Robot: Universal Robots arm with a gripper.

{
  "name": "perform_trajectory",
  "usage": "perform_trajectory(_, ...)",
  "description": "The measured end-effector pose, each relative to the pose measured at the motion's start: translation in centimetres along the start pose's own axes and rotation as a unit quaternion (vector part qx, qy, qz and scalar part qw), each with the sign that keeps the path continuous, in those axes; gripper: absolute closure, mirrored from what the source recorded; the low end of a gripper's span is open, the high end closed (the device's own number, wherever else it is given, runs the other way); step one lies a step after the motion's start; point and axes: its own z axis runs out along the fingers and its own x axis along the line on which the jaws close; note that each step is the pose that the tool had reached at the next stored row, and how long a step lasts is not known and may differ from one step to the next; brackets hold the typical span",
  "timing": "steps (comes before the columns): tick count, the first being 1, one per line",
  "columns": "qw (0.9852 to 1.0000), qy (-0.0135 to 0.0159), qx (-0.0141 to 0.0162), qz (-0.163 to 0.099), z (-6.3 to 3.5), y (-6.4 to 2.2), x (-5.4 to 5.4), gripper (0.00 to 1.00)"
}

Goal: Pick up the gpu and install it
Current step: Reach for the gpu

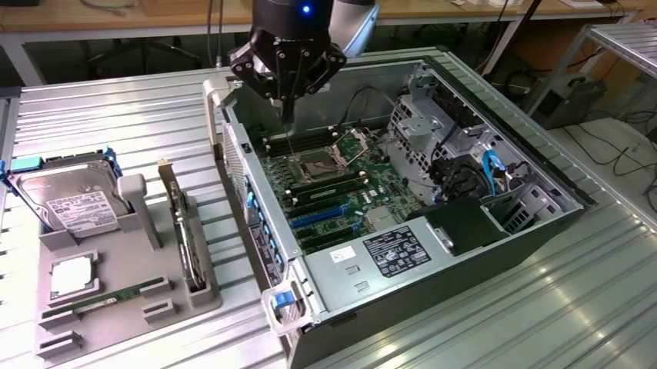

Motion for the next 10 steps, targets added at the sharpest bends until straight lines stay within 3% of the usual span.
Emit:
perform_trajectory(3, 1.0, -0.0001, -0.0001, 0.0, -0.04, -0.52, 1.1, 0.89)
perform_trajectory(5, 1.0, -0.0004, -0.0001, 0.0, -0.11, -1.32, 2.8, 0.89)
perform_trajectory(10, 1.0, -0.0004, -0.0001, 0.0, -0.06, -2.14, 5.0, 0.89)
